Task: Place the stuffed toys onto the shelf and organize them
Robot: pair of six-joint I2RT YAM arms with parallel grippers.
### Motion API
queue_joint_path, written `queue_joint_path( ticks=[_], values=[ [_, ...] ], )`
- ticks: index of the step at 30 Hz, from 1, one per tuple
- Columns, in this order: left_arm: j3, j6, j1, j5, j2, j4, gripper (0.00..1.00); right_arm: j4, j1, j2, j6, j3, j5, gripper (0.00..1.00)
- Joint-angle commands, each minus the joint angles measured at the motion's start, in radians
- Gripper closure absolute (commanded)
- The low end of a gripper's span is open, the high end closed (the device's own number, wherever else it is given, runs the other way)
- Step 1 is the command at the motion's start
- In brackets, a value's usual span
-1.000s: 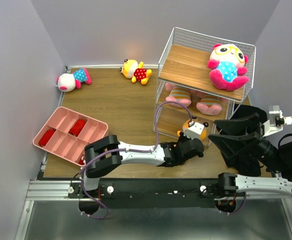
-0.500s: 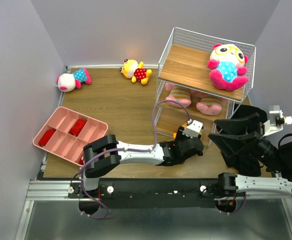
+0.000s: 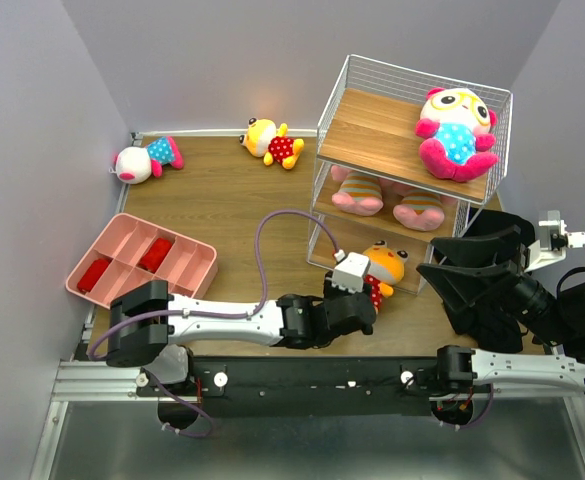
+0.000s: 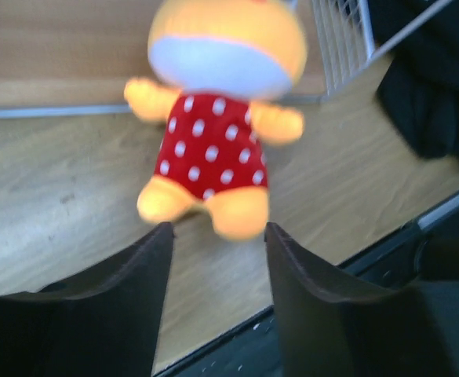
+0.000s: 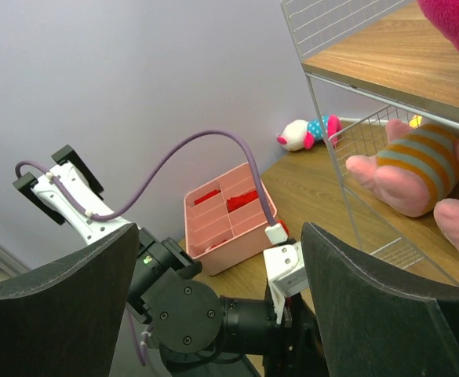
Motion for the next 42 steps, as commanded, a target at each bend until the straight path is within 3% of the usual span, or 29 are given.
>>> queue_joint_path(
  ticks=[1, 3, 6, 21, 30, 33, 42],
  values=[
    [-0.16, -0.09, -0.002, 0.125, -0.034, 0.087, 0.55, -0.036, 0.002, -0.005, 0.011, 0.019, 0.024, 0.09],
    [-0.19, -0.13, -0.002, 0.124, -0.025, 0.115, 0.62, -0.03, 0.002, -0.002, 0.014, 0.018, 0.021, 0.09],
    [-0.213, -0.15, -0.002, 0.11, 0.004, 0.127, 0.66, -0.022, 0.002, 0.003, 0.014, 0.015, 0.011, 0.09],
    [-0.115, -0.026, 0.033, 0.067, 0.185, 0.272, 0.66, -0.001, 0.002, 0.009, 0.003, 0.001, 0.004, 0.09],
    [-0.028, 0.041, 0.044, 0.006, 0.242, 0.273, 0.66, 0.01, 0.002, -0.014, 0.003, -0.014, 0.007, 0.09],
    [0.037, 0.043, 0.049, -0.04, 0.269, 0.197, 0.66, 0.011, 0.002, -0.016, 0.003, -0.017, 0.005, 0.09],
    [0.103, 0.069, 0.072, -0.04, 0.329, 0.204, 0.65, 0.021, 0.002, -0.029, 0.005, -0.023, -0.007, 0.09]
  ],
)
